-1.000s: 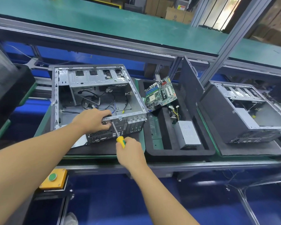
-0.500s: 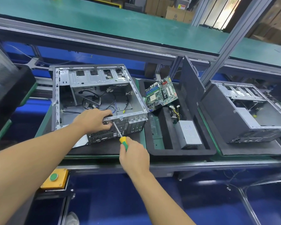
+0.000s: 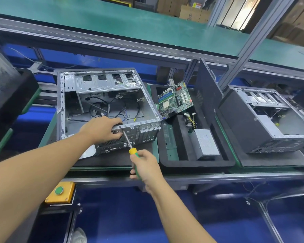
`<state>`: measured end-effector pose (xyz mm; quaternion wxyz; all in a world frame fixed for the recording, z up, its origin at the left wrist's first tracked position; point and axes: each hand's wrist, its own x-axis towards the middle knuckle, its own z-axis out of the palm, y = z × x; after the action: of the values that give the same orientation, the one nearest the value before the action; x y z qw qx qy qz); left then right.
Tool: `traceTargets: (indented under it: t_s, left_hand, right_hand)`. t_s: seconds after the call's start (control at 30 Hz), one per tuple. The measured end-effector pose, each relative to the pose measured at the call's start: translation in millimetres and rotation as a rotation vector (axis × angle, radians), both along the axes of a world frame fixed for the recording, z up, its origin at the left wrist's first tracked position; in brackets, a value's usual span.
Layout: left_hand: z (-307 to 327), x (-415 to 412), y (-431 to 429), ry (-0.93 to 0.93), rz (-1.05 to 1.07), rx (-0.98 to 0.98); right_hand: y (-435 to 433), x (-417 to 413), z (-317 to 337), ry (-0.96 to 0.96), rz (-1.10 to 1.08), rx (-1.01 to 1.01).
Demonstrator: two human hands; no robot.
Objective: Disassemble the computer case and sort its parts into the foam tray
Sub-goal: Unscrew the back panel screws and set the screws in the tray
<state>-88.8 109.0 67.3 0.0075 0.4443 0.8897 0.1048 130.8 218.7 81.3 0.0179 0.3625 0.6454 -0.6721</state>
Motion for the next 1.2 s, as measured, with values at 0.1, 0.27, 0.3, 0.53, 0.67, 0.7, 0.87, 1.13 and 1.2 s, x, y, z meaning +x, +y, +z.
traceTargets:
  t_s: [0.1,0.27,0.3,0.53,0.67,0.7,0.87,1.13,1.2]
  left_hand:
    - [1.6,1.4,-0.1,-0.007,-0.007,0.002]
    - [5.6,3.3,-1.5,-0.033,0.006,-0.002]
    - [6.7,3.6,-1.2,-0.038,0.0,0.008]
    - [21.8,17.1,-7.5,-0.048,-0.063,0.059]
    - [21.3,64.7,-14.7,-0.014,0.123,0.495]
    - [16.6,79.6,-14.5,-0.154,0.264,0.551]
    - [13.7,99.0,6.8,-1.348,0.904,0.926]
    - [20.0,87.4,37.1,-1.534,0.949,1.046]
    - [20.9,87.1,40.5,-1.574,0.98,1.059]
  right_hand:
    - [-2.1,2.7,-8.8,0.02,0.054,0.408]
    - [-6.0,-3.3,4.9,-0.075,0.048,0.037]
    - [-5.1,-4.5,7.0,-0.091,0.041,-0.012]
    - [-3.6,0.5,10.8,-0.066,0.07,0.017]
    - [-1.6,1.8,6.5,-0.069,0.108,0.076]
    - [-1.4,1.6,5.8,-0.059,0.106,0.067]
    - [-0.1,-1.9,6.5,-0.078,0.088,0.146]
    - [-3.9,-4.0,6.6,-0.105,0.111,0.266]
    - [-3.9,-3.5,6.6,-0.108,0.158,0.366]
